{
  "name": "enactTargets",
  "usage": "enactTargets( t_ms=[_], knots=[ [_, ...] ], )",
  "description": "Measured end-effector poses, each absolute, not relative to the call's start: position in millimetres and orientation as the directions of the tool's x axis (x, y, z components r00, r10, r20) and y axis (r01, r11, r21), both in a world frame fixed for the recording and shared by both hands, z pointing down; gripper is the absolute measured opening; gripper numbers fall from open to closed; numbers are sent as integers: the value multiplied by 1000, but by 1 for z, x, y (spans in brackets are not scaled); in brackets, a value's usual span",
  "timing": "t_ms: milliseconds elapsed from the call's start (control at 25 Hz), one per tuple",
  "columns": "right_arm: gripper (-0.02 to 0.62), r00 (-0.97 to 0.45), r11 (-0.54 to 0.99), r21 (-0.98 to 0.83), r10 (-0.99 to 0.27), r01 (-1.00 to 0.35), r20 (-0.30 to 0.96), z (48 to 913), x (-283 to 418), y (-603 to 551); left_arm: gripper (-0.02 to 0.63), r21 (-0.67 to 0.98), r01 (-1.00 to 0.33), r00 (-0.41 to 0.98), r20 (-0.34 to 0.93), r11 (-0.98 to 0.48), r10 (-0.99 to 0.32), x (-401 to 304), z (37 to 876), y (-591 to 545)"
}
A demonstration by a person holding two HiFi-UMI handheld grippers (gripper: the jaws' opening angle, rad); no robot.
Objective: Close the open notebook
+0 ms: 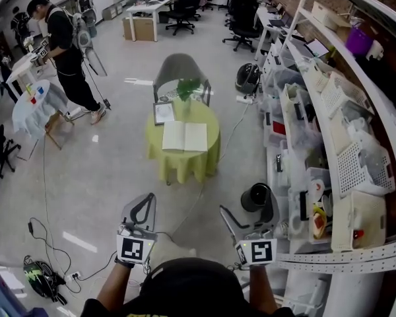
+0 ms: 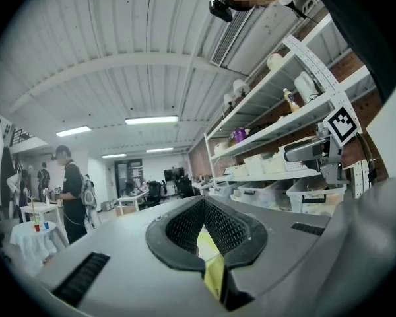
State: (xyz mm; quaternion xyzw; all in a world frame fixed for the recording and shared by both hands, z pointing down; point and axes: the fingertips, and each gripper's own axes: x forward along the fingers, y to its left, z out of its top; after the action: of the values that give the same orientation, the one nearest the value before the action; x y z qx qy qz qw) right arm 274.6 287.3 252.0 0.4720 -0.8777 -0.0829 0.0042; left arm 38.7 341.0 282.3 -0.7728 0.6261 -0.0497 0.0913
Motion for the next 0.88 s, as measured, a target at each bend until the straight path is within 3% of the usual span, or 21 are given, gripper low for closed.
enactTargets(
  t_ms=[360,560,880],
  knots=[
    [571,-562,552,129,-825,-824,-54,262,284,277,18,-179,-972,159,-35,-150,-987,40,280,337],
    [569,-564,562,83,-826,-823,2,284,289,271,18,-103,-986,131,-16,-129,-991,35,282,345],
    [569,-605,609,70,-793,-790,75,312,272,253,18,-121,-988,94,28,-96,-995,22,292,323]
  ],
)
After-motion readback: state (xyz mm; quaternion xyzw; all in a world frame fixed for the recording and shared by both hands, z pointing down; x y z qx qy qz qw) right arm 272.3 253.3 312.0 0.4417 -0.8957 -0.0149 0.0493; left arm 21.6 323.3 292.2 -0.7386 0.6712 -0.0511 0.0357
